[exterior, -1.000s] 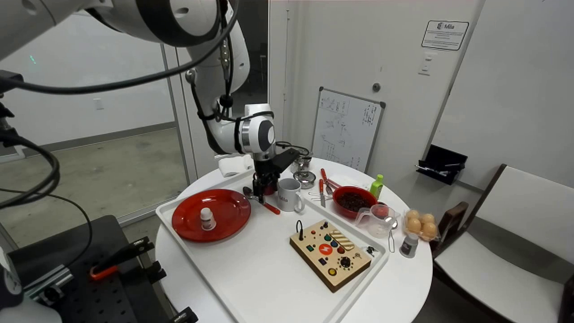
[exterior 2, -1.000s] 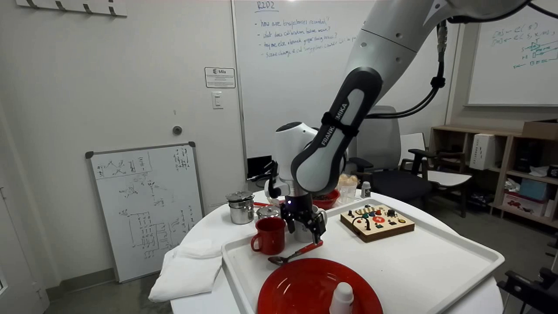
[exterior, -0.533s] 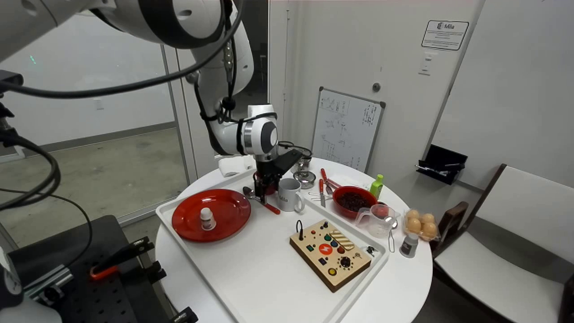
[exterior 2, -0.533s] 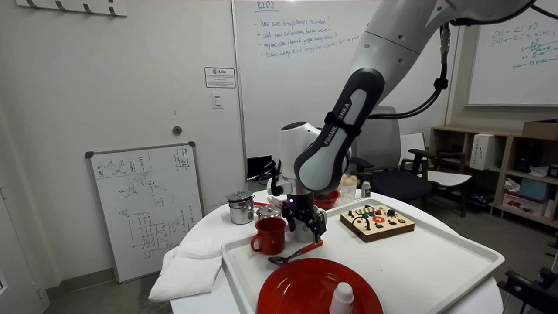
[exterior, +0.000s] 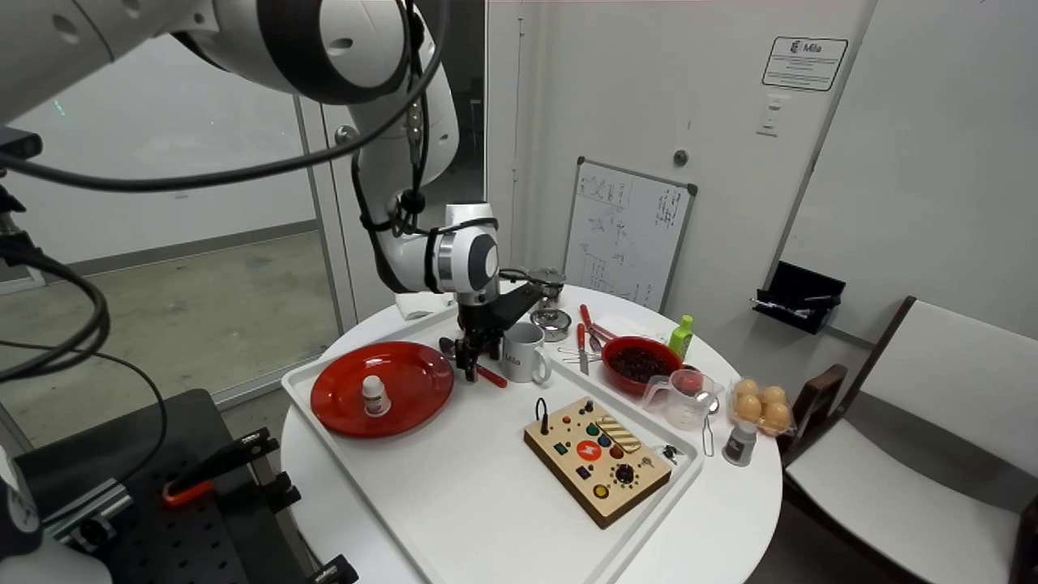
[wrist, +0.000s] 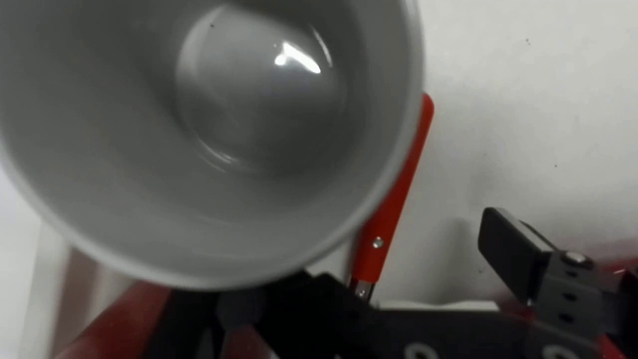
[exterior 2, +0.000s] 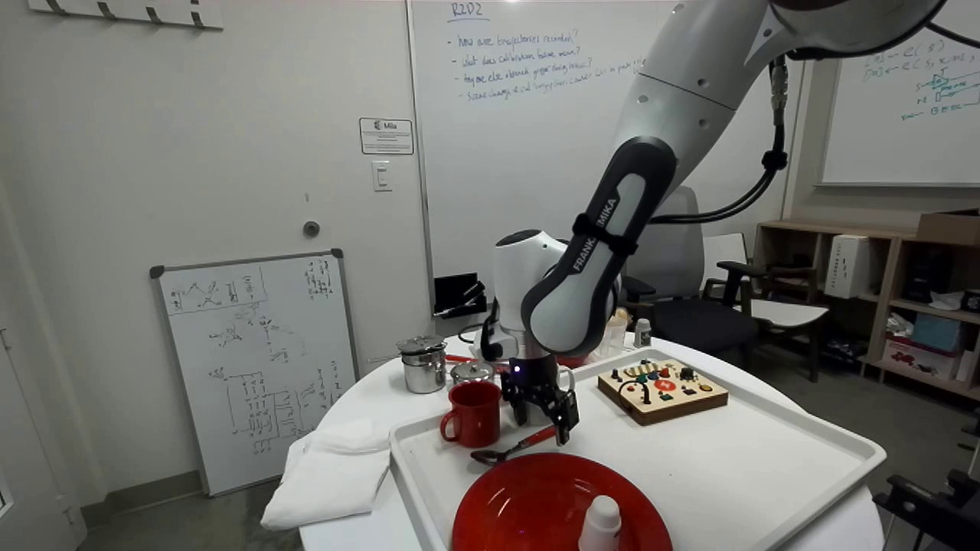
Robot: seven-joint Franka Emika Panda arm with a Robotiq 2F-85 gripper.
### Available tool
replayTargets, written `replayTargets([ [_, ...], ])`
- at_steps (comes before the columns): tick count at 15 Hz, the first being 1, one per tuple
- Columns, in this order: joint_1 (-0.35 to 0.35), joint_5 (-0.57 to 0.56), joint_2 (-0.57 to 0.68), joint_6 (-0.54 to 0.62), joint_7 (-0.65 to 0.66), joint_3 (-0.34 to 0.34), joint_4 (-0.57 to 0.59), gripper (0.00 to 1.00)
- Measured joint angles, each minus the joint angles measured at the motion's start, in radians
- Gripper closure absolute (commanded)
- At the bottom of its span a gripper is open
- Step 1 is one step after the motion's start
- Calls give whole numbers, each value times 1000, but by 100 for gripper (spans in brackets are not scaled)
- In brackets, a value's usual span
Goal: Turn the spoon to a vertical position
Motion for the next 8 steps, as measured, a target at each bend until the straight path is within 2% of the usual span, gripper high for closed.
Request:
replayTargets([
  [1,0,0,4,0,0,0,0,38],
  [2,0,0,6,0,0,0,0,48],
  [3,0,0,8,0,0,0,0,50],
  [8,0,0,7,0,0,0,10,89],
])
